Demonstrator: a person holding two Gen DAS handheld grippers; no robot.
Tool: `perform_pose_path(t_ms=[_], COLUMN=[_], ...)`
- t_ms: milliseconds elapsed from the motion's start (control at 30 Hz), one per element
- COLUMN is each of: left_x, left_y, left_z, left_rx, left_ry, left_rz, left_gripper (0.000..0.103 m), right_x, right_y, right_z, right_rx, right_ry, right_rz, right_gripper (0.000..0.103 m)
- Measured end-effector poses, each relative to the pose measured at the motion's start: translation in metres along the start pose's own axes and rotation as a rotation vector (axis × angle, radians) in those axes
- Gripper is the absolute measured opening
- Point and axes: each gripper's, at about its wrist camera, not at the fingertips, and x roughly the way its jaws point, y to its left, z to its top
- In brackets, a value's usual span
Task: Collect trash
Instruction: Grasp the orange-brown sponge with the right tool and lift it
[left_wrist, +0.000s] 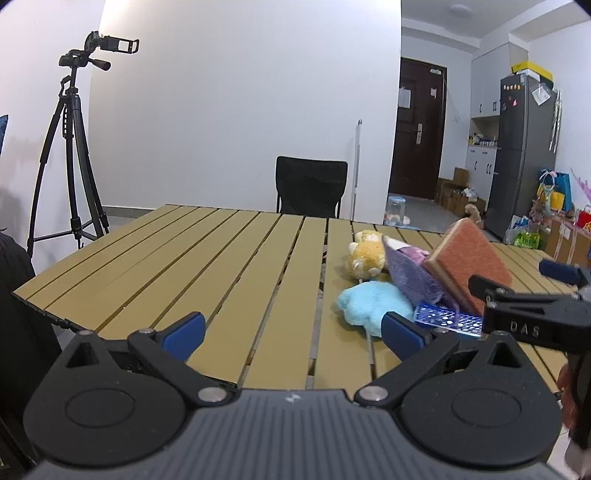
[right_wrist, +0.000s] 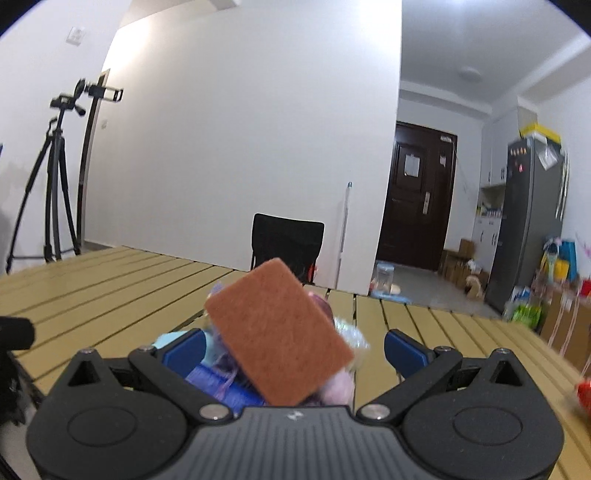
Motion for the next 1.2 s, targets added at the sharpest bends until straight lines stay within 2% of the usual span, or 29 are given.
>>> perform_pose_path(t_ms=[167, 333, 533, 867, 1200], left_x=[0.012, 0.017, 0.015, 0.015, 0.020], left_y=[0.005, 0.005, 0.005, -0.004, -0.034], left_z=[0.000, -0.002, -0.002, 0.000, -0.004], left_rx=[-0.018, -0.015, -0.020, -0.025, -0.002], left_ry=[0.028, 0.044, 0.051, 0.042, 0.051], left_rz=[-0.001, -0.002, -0.004, -0.019, -0.061], left_gripper=[0.103, 0.103, 0.103, 0.103, 0.103], right_x=[0.026, 0.045, 0.059, 0.046, 0.025], right_y=[0.004, 0.006, 0.001, -0.013, -0.041], right_z=[0.007, 0.010, 0.005, -0.002, -0.003], right_rx=[-0.050, -0.069, -0.022, 0.022, 0.124], right_ry=[0.022, 0.026, 0.061, 0.038, -0.012], right_rz=[0.044, 0.051, 0.083, 0.119, 0.103], right_gripper=[0.103, 0.103, 0.092, 0.089, 0.088])
